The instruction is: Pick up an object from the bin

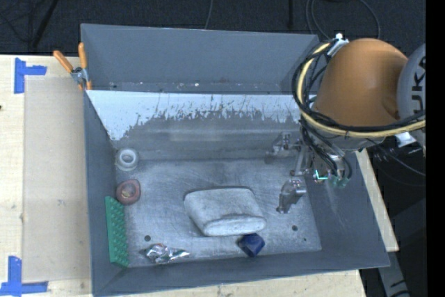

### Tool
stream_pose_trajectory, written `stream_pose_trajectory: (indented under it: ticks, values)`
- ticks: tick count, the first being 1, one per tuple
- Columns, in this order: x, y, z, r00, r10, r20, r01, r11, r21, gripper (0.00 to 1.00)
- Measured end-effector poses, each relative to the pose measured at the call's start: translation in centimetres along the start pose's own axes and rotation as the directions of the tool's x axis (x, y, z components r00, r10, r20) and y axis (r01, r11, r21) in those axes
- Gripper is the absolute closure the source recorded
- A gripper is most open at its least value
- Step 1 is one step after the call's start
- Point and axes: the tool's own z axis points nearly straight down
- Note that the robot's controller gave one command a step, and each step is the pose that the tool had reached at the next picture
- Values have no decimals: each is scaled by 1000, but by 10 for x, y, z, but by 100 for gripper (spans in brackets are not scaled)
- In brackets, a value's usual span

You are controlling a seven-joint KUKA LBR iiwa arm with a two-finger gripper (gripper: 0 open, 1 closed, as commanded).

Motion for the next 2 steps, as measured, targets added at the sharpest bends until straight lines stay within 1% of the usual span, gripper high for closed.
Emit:
stream_pose_trajectory:
  ticks: [1, 2]
  values:
    - [21, 80, 136, 915, -402, 20, 402, 915, 10, 0]
    - [17, 69, 143, 841, -540, 35, 540, 841, 3, 0]
